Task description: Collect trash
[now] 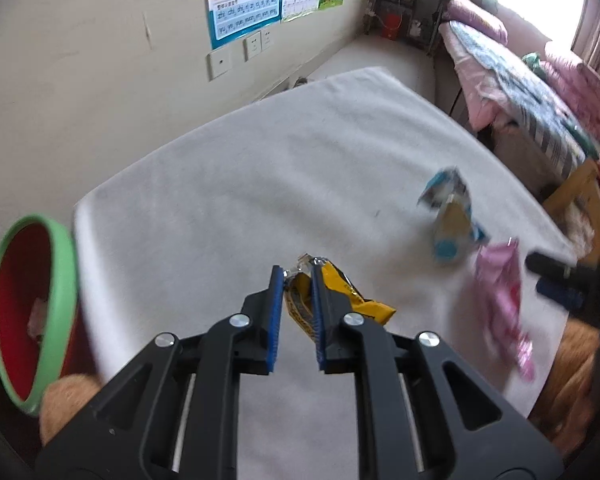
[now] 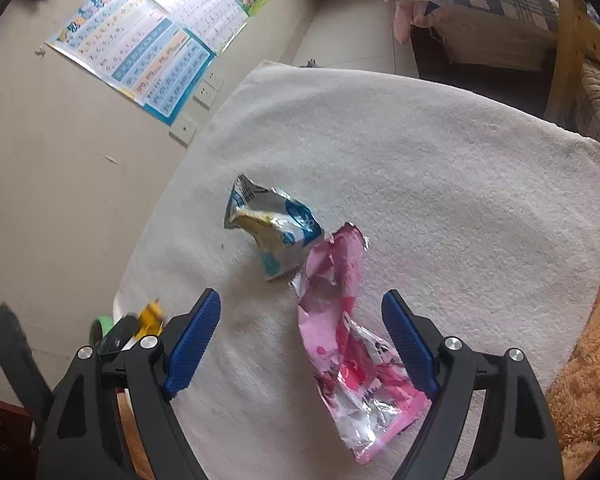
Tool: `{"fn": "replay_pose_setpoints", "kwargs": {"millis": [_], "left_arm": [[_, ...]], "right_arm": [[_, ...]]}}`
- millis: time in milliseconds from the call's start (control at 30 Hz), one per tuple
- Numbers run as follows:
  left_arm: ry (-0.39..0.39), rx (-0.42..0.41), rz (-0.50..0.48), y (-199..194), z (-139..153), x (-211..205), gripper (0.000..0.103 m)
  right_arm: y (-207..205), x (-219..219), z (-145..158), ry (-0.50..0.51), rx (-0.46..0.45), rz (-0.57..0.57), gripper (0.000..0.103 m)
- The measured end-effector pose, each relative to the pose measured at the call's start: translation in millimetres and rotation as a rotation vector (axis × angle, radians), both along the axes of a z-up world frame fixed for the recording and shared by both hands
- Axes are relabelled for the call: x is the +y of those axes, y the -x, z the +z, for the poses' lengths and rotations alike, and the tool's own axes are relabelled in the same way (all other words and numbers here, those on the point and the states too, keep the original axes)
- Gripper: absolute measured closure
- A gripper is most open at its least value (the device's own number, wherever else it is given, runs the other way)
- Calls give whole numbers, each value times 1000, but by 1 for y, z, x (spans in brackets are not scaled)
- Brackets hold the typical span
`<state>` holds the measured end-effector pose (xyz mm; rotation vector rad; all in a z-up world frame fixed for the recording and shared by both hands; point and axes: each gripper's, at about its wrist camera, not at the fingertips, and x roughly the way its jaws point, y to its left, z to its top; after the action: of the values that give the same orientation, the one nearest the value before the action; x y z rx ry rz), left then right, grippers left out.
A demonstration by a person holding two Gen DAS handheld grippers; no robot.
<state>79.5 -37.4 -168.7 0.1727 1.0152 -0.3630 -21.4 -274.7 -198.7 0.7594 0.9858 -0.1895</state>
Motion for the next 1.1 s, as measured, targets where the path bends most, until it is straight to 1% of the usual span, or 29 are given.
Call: {"fn": "replay_pose_setpoints", "kwargs": {"millis": [33, 67, 133, 200, 233, 300, 367, 400, 467, 500, 533, 567, 600, 633, 733, 833, 1000, 1100], "left_arm": [[-8, 1, -2, 4, -2, 2, 87], [-18, 0, -7, 7, -5, 6, 79], [-42, 1, -12, 12, -11, 10, 73], [-51, 4, -10, 16, -15, 15, 64], [-47, 7, -9, 17, -17, 17, 57], [-40, 2, -3, 18, -17, 19, 56], [-42, -3, 4, 16, -18, 20, 44], [-39, -8, 10, 15, -19, 20, 43], [-41, -3, 15, 9, -24, 17, 36], [-52, 8, 9, 6, -29, 15, 36], [-80, 23, 4, 3, -36, 11, 36], [-101, 35, -2, 0, -41, 9, 38], [-105, 39, -6, 0, -43, 7, 41], [-100, 41, -11, 0, -45, 6, 51], [-76, 32, -20, 4, -41, 7, 70], [-57, 22, -23, 8, -33, 10, 82], [-38, -47, -18, 20, -7, 18, 83], [-27, -84, 3, 28, 9, 29, 83]], "right_arm": [[0, 2, -1, 4, 8, 6, 23], [-1, 5, -2, 9, 16, 11, 23], [-1, 9, -5, 19, 28, 26, 23], [-3, 17, -7, 32, 46, 54, 23], [-3, 20, -9, 40, 54, 66, 23], [-2, 21, -10, 44, 59, 67, 23], [1, 18, -8, 35, 40, 56, 23], [2, 19, -7, 34, 30, 53, 23], [3, 20, -3, 44, 12, 61, 24], [1, 21, -2, 47, 12, 69, 25], [0, 23, -3, 50, 15, 79, 27], [-2, 24, -3, 51, 20, 85, 27], [-3, 25, -4, 53, 26, 88, 27], [-3, 24, -6, 55, 33, 84, 27], [-2, 17, -8, 47, 41, 47, 27], [-2, 12, -11, 41, 47, 24, 27], [-4, 15, -7, 96, 49, 27, 27], [-8, 20, -7, 128, 56, 48, 27]]}}
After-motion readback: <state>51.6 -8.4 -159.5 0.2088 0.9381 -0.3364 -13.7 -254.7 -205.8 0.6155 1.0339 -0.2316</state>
